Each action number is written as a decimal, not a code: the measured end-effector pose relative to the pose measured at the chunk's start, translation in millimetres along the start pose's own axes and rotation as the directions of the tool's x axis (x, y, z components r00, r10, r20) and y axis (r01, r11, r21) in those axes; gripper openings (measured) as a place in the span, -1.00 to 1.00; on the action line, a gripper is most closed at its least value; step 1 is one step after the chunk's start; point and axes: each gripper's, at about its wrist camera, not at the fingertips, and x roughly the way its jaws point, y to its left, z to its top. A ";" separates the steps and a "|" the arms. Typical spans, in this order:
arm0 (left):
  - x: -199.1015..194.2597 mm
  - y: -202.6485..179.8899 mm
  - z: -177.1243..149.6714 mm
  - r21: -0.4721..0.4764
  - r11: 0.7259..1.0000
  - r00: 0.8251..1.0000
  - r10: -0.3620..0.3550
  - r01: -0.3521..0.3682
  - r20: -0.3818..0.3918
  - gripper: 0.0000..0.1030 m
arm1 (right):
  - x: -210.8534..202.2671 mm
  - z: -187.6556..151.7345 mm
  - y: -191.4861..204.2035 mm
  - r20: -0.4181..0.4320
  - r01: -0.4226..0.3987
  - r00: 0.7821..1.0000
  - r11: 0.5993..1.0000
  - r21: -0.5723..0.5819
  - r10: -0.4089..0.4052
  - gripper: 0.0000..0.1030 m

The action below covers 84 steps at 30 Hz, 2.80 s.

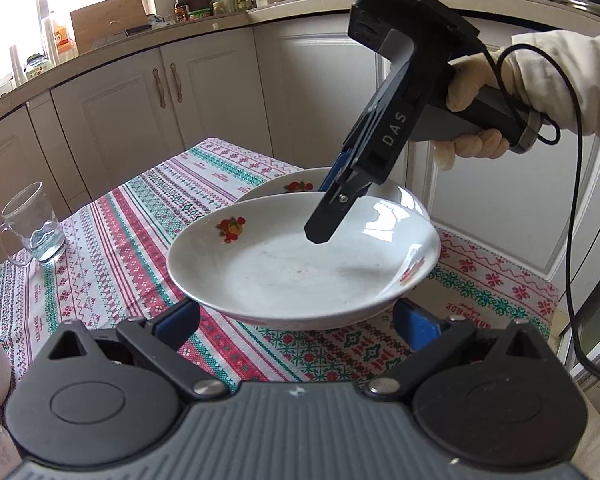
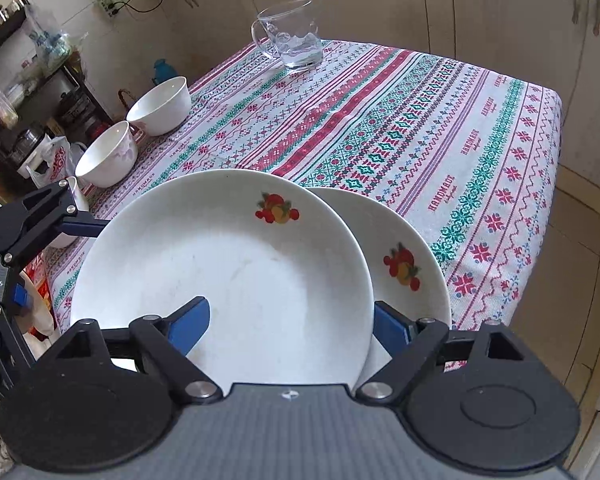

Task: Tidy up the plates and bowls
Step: 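Carry and lower the held plate onto the plate stack with the right tool, then open the right tool and pull it back from the plate stack, then reach the left tool to a white bowl and grip its rim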

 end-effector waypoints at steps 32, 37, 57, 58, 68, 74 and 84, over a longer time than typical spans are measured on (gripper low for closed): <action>20.3 4.0 2.5 0.032 0.999 0.999 -0.038 0.039 -0.008 0.99 | -14.2 -1.0 11.9 -0.020 0.180 0.983 0.983 -0.029 -0.180 0.77; 25.1 4.9 2.5 0.010 0.998 0.998 -0.059 0.059 -0.014 1.00 | -17.1 0.0 13.5 -0.019 0.193 0.981 0.981 -0.032 -0.194 0.85; -29.0 1.4 -2.6 -0.023 0.999 0.996 0.028 -0.026 0.085 0.99 | -36.8 -9.8 70.2 0.133 0.322 0.942 0.941 -0.101 -0.308 1.00; -34.8 3.0 -4.0 -0.037 0.999 0.995 0.039 -0.036 0.087 0.99 | -36.3 -12.2 78.0 0.151 0.344 0.933 0.933 -0.104 -0.327 1.00; -92.8 34.9 -36.4 -0.200 0.956 0.973 0.228 -0.216 0.041 0.99 | -21.3 -35.7 172.3 0.316 0.434 0.872 0.889 -0.147 -0.373 1.00; -126.7 55.7 -65.8 -0.258 0.915 0.946 0.323 -0.311 0.005 0.99 | 0.7 -48.4 232.7 0.370 0.429 0.868 0.874 -0.228 -0.330 1.00; -171.1 96.7 -124.9 -0.326 0.848 0.905 0.419 -0.418 -0.072 0.99 | 58.4 -42.8 291.2 0.304 0.298 0.931 0.902 -0.311 -0.203 1.00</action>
